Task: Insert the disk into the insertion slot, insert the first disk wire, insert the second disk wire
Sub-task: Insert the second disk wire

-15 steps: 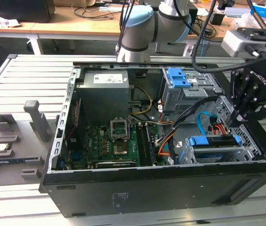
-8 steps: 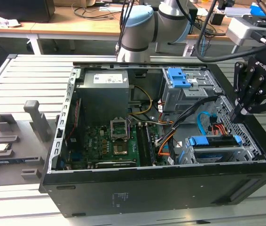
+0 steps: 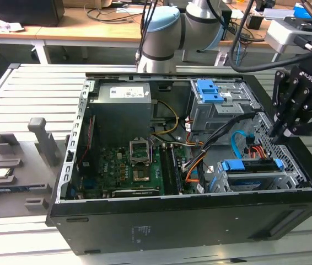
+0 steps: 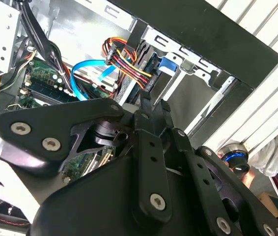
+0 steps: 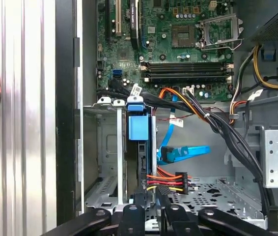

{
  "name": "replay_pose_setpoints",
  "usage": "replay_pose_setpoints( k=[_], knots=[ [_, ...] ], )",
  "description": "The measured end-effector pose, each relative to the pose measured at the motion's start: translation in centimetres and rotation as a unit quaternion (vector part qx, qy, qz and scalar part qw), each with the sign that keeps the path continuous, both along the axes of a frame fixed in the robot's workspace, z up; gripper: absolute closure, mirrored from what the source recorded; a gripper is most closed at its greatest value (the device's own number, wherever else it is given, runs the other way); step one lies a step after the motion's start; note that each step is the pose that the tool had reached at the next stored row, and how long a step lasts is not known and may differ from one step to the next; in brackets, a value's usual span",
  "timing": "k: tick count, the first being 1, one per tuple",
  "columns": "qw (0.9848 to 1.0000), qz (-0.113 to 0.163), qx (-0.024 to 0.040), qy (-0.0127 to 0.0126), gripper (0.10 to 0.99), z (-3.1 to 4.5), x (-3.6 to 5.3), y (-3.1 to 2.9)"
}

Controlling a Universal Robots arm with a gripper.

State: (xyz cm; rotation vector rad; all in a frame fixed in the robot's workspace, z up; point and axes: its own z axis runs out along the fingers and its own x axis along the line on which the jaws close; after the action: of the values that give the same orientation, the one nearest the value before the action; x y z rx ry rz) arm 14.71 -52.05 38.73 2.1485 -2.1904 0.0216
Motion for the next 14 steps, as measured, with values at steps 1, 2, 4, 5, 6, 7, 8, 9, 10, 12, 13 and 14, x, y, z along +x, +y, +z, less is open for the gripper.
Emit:
replay_pose_setpoints(
  k=[1, 2, 4, 5, 6, 7, 8, 9, 10, 12, 13, 14],
  knots=[
    [1.0000, 0.000, 0.0000, 0.0000, 0.847, -0.06, -0.13, 0.14],
    [1.0000, 0.000, 0.0001, 0.0000, 0.847, -0.14, -0.26, 0.37],
    [1.0000, 0.000, 0.0001, 0.0000, 0.847, -0.34, -0.75, 0.95],
    [1.0000, 0.000, 0.0001, 0.0000, 0.847, -0.44, -0.96, 1.17],
    [1.0000, 0.000, 0.0000, 0.0000, 0.847, -0.60, -1.38, 1.59],
    [1.0000, 0.000, 0.0001, 0.0000, 0.847, -0.68, -1.64, 1.68],
    [1.0000, 0.000, 0.0001, 0.0000, 0.847, -0.73, -1.96, 1.69],
    [1.0000, 0.000, 0.0001, 0.0000, 0.847, -0.82, -2.50, 1.69],
    [1.0000, 0.000, 0.0000, 0.0000, 0.847, -0.86, -2.83, 1.69],
    [1.0000, 0.001, 0.0001, 0.0000, 0.847, -1.00, -3.43, 1.68],
    [1.0000, 0.001, 0.0002, 0.0000, 0.847, -1.09, -3.61, 1.66],
    [1.0000, 0.003, 0.0001, 0.0000, 0.847, -1.37, -3.97, 1.63]
  ],
)
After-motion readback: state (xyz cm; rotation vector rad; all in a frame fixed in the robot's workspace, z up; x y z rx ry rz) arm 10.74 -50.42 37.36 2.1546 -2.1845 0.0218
